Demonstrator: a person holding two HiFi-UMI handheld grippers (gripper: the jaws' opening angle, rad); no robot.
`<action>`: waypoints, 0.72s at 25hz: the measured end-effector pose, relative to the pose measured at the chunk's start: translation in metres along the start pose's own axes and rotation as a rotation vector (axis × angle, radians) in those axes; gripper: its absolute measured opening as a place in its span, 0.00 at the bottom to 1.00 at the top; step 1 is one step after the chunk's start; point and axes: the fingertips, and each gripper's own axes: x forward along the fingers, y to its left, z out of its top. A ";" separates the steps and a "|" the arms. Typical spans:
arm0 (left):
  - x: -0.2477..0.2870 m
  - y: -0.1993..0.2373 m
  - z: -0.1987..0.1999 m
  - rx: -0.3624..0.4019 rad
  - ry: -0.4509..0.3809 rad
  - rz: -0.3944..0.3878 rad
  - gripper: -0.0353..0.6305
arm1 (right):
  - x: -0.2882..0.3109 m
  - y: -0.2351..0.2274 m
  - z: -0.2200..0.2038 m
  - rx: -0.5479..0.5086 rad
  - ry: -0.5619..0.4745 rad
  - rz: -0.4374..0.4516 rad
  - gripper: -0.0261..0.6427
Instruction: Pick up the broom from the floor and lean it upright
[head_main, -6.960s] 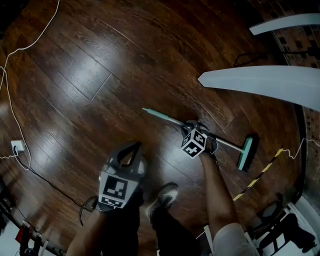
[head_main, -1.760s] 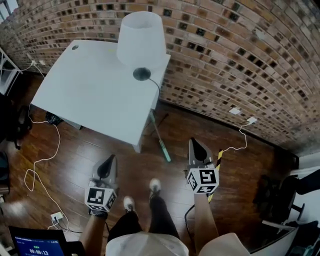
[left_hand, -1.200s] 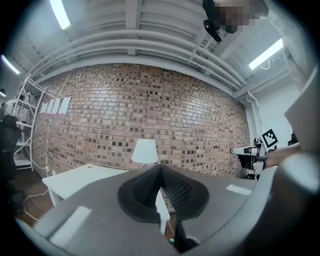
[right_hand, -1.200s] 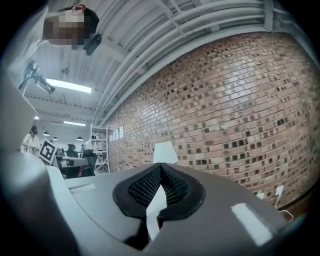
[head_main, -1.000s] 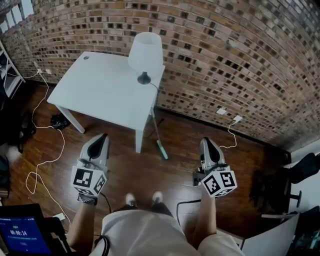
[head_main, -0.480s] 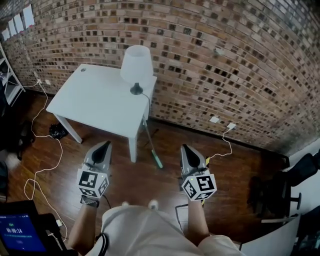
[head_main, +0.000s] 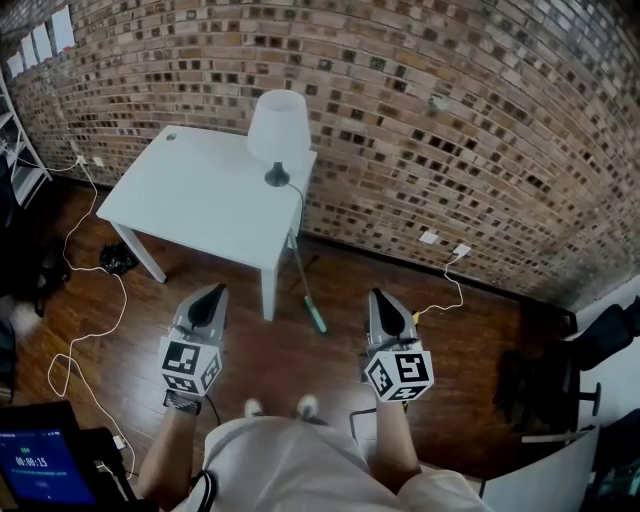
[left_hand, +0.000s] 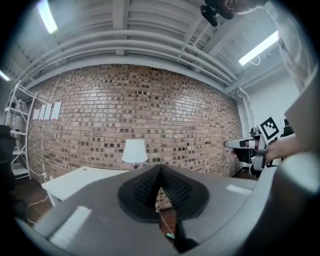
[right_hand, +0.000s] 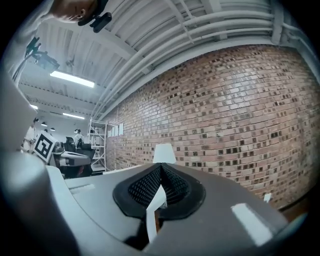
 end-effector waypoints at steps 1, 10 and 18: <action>-0.003 0.002 -0.002 -0.005 0.003 0.001 0.05 | -0.003 0.004 0.000 -0.008 0.010 -0.001 0.06; -0.050 -0.018 -0.029 0.010 0.016 -0.100 0.05 | -0.055 0.038 -0.027 0.055 0.038 -0.029 0.06; -0.126 -0.093 -0.038 0.005 0.015 -0.106 0.05 | -0.145 0.058 -0.029 -0.006 0.041 0.036 0.06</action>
